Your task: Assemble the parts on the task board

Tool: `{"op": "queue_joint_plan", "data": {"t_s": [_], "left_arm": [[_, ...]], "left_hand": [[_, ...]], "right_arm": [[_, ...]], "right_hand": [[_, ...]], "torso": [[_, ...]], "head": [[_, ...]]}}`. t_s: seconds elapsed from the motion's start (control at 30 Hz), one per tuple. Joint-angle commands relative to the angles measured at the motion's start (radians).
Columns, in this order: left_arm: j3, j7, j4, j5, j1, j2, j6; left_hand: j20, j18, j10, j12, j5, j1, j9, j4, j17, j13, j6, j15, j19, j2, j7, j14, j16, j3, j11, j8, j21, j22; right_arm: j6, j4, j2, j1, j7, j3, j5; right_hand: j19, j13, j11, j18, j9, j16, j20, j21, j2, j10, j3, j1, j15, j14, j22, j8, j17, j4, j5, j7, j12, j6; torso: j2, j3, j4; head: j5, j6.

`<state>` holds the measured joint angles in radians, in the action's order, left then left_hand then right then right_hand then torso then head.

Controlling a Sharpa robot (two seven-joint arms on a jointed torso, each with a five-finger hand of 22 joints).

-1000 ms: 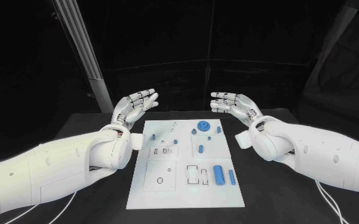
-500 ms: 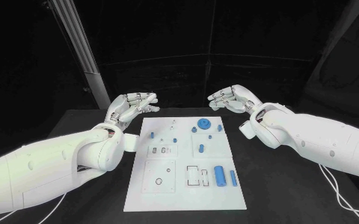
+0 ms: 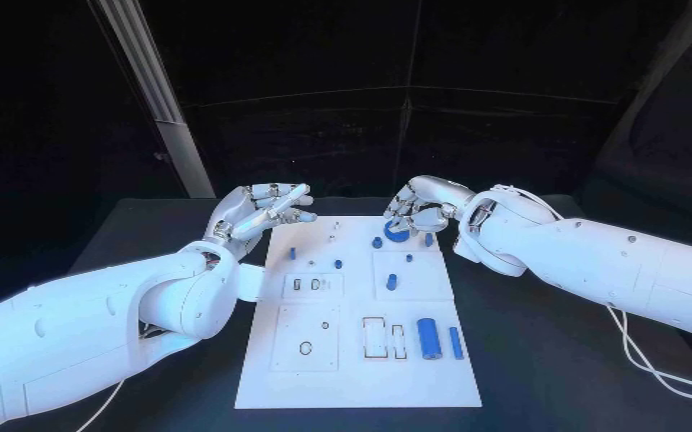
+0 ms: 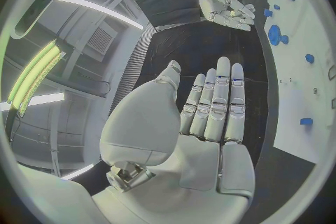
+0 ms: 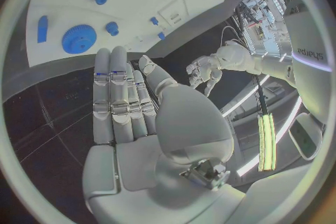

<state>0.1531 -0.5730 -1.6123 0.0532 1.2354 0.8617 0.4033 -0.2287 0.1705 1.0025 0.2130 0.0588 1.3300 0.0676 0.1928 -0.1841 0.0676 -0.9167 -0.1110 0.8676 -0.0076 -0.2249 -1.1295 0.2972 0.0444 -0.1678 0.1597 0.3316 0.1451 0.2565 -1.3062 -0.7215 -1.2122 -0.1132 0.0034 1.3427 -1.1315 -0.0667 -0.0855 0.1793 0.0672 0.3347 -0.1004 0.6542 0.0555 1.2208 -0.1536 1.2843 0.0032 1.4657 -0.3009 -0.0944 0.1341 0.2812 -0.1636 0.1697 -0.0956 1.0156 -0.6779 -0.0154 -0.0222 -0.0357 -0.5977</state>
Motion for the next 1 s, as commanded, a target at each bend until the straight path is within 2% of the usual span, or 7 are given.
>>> {"op": "queue_joint_plan", "data": {"t_s": [0.03, 0.37, 0.4, 0.47, 0.57, 0.9, 1.0], "left_arm": [[-0.001, 0.022, 0.002, 0.013, 0.002, -0.007, -0.046], [-0.001, 0.031, 0.004, 0.014, 0.003, -0.011, -0.059], [-0.001, 0.032, 0.004, 0.014, 0.003, -0.011, -0.060], [-0.001, 0.032, 0.004, 0.015, 0.003, -0.012, -0.060], [-0.001, 0.033, 0.004, 0.015, 0.003, -0.013, -0.062], [-0.001, 0.039, 0.009, 0.015, 0.003, -0.016, -0.067], [-0.001, 0.041, 0.010, 0.015, 0.004, -0.017, -0.067]], "left_hand": [[0.000, 0.015, 0.007, -0.005, -0.002, 0.002, -0.001, -0.006, -0.001, 0.000, -0.007, 0.000, 0.009, 0.011, -0.001, -0.009, -0.005, -0.001, 0.002, -0.003, 0.001, -0.002], [0.000, 0.015, 0.012, -0.005, -0.002, 0.002, -0.001, -0.008, -0.004, 0.000, -0.011, 0.001, 0.011, 0.014, -0.001, -0.012, -0.006, -0.002, 0.003, -0.004, 0.000, -0.003], [0.000, 0.015, 0.012, -0.005, -0.002, 0.002, -0.001, -0.008, -0.004, 0.000, -0.011, 0.001, 0.011, 0.014, -0.001, -0.012, -0.006, -0.002, 0.003, -0.004, 0.000, -0.003], [0.000, 0.015, 0.013, -0.005, -0.002, 0.001, -0.001, -0.008, -0.004, 0.000, -0.012, 0.001, 0.012, 0.014, 0.000, -0.012, -0.007, -0.002, 0.003, -0.004, 0.000, -0.003], [0.001, 0.015, 0.012, -0.006, -0.003, 0.001, -0.001, -0.008, -0.005, 0.000, -0.011, 0.001, 0.012, 0.014, 0.000, -0.013, -0.007, -0.003, 0.003, -0.005, 0.000, -0.004], [0.001, 0.015, 0.011, -0.007, -0.003, 0.000, -0.001, -0.009, -0.006, 0.000, -0.010, 0.001, 0.013, 0.014, 0.000, -0.014, -0.007, -0.004, 0.003, -0.006, -0.001, -0.004], [0.001, 0.014, 0.004, -0.014, -0.004, -0.009, -0.003, -0.006, -0.009, -0.002, -0.004, 0.000, 0.016, 0.015, -0.003, -0.014, -0.011, -0.011, 0.000, -0.013, -0.003, -0.007]], "right_arm": [[-0.049, 0.002, 0.010, -0.003, 0.090, 0.001, 0.218], [-0.073, 0.002, 0.037, -0.012, 0.112, 0.002, 0.315], [-0.074, 0.001, 0.038, -0.012, 0.110, 0.002, 0.318], [-0.076, 0.001, 0.042, -0.014, 0.107, 0.002, 0.324], [-0.084, 0.004, 0.048, -0.015, 0.108, 0.002, 0.332], [-0.104, 0.029, 0.072, -0.017, 0.107, 0.002, 0.354], [-0.110, 0.036, 0.077, -0.017, 0.104, 0.002, 0.355]], "right_hand": [[-0.005, 0.000, -0.002, 0.003, -0.001, 0.086, 0.006, 0.033, -0.014, 0.000, -0.005, -0.012, -0.006, 0.045, -0.019, 0.011, 0.050, 0.003, -0.002, 0.001, 0.015, 0.007], [-0.007, 0.001, -0.011, 0.002, -0.001, 0.299, 0.004, 0.161, -0.019, -0.038, -0.043, -0.030, -0.005, 0.038, -0.095, 0.030, 0.196, 0.002, -0.005, 0.002, 0.029, 0.001], [-0.013, 0.002, -0.011, 0.002, -0.001, 0.351, 0.004, 0.188, -0.017, -0.040, -0.053, -0.032, -0.005, 0.040, -0.110, 0.030, 0.231, 0.001, -0.004, 0.003, 0.030, 0.000], [-0.006, 0.002, -0.012, 0.000, -0.001, 0.520, 0.000, 0.242, -0.014, -0.039, -0.078, -0.037, -0.003, 0.038, -0.145, 0.028, 0.390, -0.002, -0.002, 0.003, 0.029, 0.000], [-0.018, 0.003, -0.018, -0.009, -0.002, 0.664, -0.004, 0.342, -0.026, -0.055, -0.102, -0.049, 0.001, 0.031, -0.258, 0.030, 0.546, -0.005, 0.004, 0.009, 0.030, -0.011], [-0.022, 0.004, -0.020, -0.020, -0.002, 0.771, -0.012, 0.431, -0.035, -0.077, -0.136, -0.051, 0.008, 0.019, -0.362, 0.030, 0.662, -0.007, 0.007, 0.009, 0.033, -0.017], [-0.024, 0.004, -0.021, -0.022, -0.002, 0.788, -0.014, 0.446, -0.036, -0.084, -0.142, -0.052, 0.009, 0.019, -0.379, 0.030, 0.680, -0.009, 0.008, 0.008, 0.033, -0.018]], "torso": [[-0.021, -0.0015, -0.0089], [-0.045, -0.0011, -0.0132], [-0.047, -0.0010, -0.0126], [-0.048, -0.0015, -0.0126], [-0.051, -0.0019, -0.0147], [-0.057, -0.0034, -0.0268], [-0.059, -0.0019, -0.0284]], "head": [[-0.005, -0.001], [-0.010, 0.009], [-0.010, 0.011], [-0.010, 0.009], [-0.012, 0.009], [-0.014, 0.007], [-0.013, 0.003]]}}
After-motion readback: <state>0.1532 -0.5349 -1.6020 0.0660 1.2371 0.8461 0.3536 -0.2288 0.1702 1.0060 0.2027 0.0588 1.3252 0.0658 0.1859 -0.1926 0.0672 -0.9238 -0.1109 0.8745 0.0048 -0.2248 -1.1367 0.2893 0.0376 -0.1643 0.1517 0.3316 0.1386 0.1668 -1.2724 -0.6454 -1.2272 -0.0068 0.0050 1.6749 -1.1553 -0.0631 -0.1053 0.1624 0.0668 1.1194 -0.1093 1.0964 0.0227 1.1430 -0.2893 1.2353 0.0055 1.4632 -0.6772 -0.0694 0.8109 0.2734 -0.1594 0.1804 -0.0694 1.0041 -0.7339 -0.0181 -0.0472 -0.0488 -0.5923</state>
